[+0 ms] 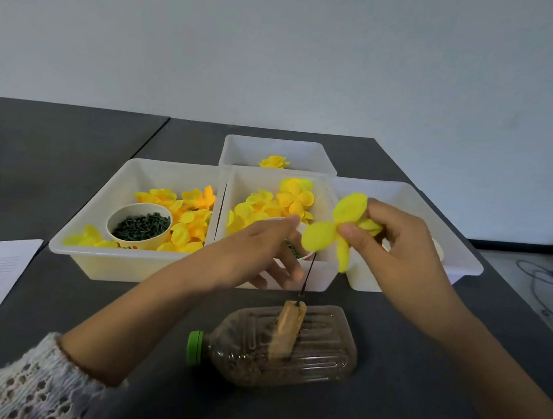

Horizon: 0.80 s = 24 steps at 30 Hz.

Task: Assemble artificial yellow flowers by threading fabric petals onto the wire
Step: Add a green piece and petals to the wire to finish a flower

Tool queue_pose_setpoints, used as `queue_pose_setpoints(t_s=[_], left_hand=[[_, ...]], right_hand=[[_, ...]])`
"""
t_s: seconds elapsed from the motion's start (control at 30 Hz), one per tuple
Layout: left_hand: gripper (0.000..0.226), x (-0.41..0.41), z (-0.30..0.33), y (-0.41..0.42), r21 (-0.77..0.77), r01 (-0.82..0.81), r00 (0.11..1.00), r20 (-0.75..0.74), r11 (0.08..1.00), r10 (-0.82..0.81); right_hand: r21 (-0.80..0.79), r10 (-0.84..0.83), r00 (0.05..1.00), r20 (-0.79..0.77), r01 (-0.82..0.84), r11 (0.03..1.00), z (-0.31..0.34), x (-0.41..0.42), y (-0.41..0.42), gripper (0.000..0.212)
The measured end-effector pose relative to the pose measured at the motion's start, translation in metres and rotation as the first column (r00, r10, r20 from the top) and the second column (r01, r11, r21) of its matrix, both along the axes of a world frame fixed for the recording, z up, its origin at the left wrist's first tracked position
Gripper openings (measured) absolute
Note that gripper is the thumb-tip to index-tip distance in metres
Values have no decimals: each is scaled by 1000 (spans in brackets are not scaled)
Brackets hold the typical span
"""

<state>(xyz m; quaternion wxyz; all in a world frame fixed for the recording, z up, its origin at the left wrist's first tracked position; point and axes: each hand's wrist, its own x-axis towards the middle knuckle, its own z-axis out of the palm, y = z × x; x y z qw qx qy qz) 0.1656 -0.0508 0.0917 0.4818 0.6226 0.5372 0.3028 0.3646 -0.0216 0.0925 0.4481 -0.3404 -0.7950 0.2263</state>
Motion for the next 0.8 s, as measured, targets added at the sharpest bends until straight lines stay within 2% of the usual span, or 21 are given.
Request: queue_pose_setpoints(t_s=[0.07,0.13,0.17,0.23,0.3,0.37,0.47,0.6,0.8], left_hand=[[57,-2,-2,3,88,-97,995,-22,991,99],[61,-1,-3,4,161,-80,996,-31,984,86],[57,1,-3,4,190,-57,997,-30,980,64],[35,6,-6,6,251,-59,998,-14,966,65],[21,9,-10,9,274,-100,995,9,956,102],[20,8,-14,13,237,-129,992,38,963,124],[24,6,-20,18,142,-145,989,22,979,143],[25,4,-27,20,37,-156,986,68,987,153],[34,6,-31,21,-19,-152,981,116,988,153]], right_hand=[[-267,30,999,-29,-36,963,3,-2,5,29],[-493,34,999,14,-23,870,1,-4,11,36],[-558,45,998,53,-8,830,0,-5,12,36],[-611,77,989,127,17,791,-2,-7,14,32],[-663,106,993,46,-49,747,-5,-8,16,30],[-711,81,991,-107,-134,690,-9,-9,18,30],[-767,17,972,-234,-196,612,-20,-7,19,27],[-815,-55,951,-303,-229,532,-37,-2,20,26],[-809,-81,910,-408,-319,495,-49,4,20,22]])
